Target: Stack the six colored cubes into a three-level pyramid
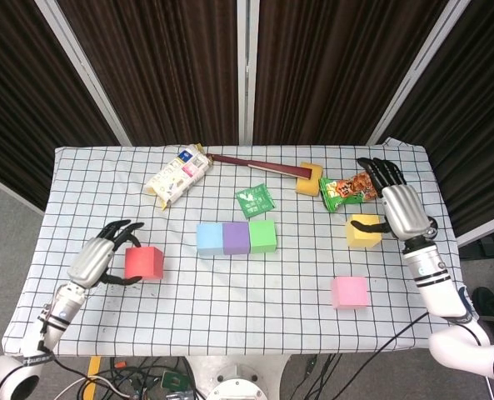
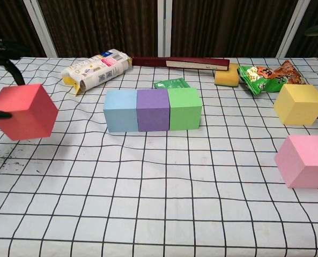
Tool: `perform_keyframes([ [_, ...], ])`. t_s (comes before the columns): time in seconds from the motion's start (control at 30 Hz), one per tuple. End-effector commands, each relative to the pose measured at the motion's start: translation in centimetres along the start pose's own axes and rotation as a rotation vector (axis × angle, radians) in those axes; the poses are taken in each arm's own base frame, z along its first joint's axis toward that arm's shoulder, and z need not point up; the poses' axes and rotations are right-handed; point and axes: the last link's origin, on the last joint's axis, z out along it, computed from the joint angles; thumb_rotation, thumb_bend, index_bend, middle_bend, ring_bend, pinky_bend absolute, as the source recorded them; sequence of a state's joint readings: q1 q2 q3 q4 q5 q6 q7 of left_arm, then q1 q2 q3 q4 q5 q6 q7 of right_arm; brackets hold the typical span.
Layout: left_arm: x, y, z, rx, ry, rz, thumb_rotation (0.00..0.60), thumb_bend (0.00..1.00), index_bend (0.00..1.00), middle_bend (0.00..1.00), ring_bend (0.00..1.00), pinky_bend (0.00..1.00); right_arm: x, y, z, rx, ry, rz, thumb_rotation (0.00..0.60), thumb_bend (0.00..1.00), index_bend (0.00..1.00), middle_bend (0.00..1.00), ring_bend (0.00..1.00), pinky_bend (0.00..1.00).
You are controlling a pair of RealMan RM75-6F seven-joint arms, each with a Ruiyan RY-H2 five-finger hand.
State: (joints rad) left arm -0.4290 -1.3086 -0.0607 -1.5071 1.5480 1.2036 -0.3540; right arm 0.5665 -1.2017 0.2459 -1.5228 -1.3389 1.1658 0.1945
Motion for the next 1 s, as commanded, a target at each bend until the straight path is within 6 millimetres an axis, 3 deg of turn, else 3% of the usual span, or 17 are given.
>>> perform_keyframes([
  [0.03, 2.5, 2.4, 2.8, 0.006, 0.025, -0.063, 0.6, 0.16, 0.11, 0.45, 0.09, 0.1, 0.3, 0.7, -0.2, -0.029, 0.009, 0.005, 0.6, 0.0, 0.0, 0.08, 0.0, 0.0],
  [0.2, 2.8, 6.0, 6.3, -0.04, 0.005, -0.012, 0.6, 0.17, 0.11, 0.45, 0.09, 0.1, 0.8, 1.9, -0.7, -0.067, 0.024, 0.012, 0.6, 0.0, 0.0, 0.08, 0.0, 0.0],
  [0.47, -0.5, 9.5, 11.0, -0.065, -0.081, 0.055, 0.6, 0.17, 0.09, 0.45, 0.09, 0.1, 1.6, 2.9, -1.1, -0.097, 0.04, 0.017, 0.6, 0.0, 0.0, 0.08, 0.0, 0.0],
  [0.67, -1.9, 10.5, 12.8, -0.061, -0.105, 0.071, 0.6, 0.17, 0.09, 0.45, 0.09, 0.1, 1.9, 3.7, -1.5, -0.114, 0.047, 0.015, 0.6, 0.0, 0.0, 0.08, 0.0, 0.0],
  [1.0, -1.9, 10.6, 14.1, -0.036, -0.113, 0.091, 0.6, 0.17, 0.09, 0.44, 0.09, 0.1, 1.4, 4.7, -1.8, -0.13, 0.037, 0.029, 0.6, 0.0, 0.0, 0.08, 0.0, 0.0],
])
